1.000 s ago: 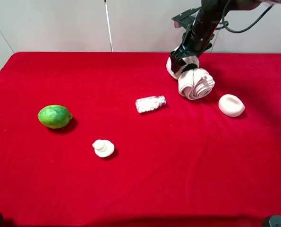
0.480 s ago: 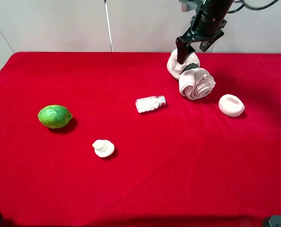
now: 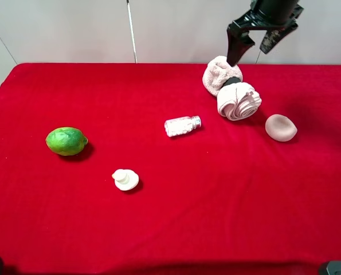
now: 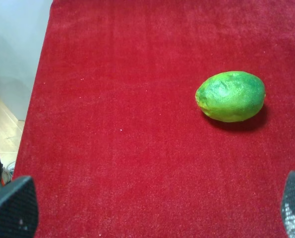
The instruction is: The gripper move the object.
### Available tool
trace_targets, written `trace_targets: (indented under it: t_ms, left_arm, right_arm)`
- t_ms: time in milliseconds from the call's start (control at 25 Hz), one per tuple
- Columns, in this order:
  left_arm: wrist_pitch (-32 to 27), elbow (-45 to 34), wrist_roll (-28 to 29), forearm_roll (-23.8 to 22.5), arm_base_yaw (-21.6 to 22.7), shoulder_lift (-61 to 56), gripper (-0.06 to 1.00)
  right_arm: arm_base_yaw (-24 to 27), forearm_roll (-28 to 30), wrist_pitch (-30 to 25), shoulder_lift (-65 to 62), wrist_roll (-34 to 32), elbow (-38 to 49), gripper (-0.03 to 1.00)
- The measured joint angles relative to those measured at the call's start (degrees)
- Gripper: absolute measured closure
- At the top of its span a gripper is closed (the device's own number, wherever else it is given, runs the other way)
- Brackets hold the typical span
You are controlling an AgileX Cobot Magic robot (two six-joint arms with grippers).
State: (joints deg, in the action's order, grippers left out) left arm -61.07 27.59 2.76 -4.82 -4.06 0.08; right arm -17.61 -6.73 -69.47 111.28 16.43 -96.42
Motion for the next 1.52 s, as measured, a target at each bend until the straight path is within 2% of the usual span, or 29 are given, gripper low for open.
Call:
trace_targets:
  t_ms: [240, 600, 960, 1200, 1520]
  left_arm:
    - [0.00, 0.00, 0.00, 0.00, 0.00, 0.00, -0.03]
    - [0.00, 0.00, 0.00, 0.00, 0.00, 0.00, -0.03]
    - [0.00, 0.00, 0.00, 0.00, 0.00, 0.00, -0.03]
    - [0.00, 0.00, 0.00, 0.00, 0.00, 0.00, -0.03]
    - [0.00, 0.00, 0.00, 0.00, 0.00, 0.00, -0.03]
  right_arm:
    - [0.00, -0.84, 0.27, -9.65, -1.39, 13.73, 0.27]
    - [0.00, -2.03, 6.21, -29.29, -4.91, 33.45, 0.27]
    - [0.00, -2.10, 9.45, -52.50, -7.28, 52.19, 0.27]
    - [0.00, -3.95, 10.17, -66.89, -7.54, 60.76, 0.27]
    - [0.00, -4.22, 10.07, -81.68, -7.54, 66.78, 0.27]
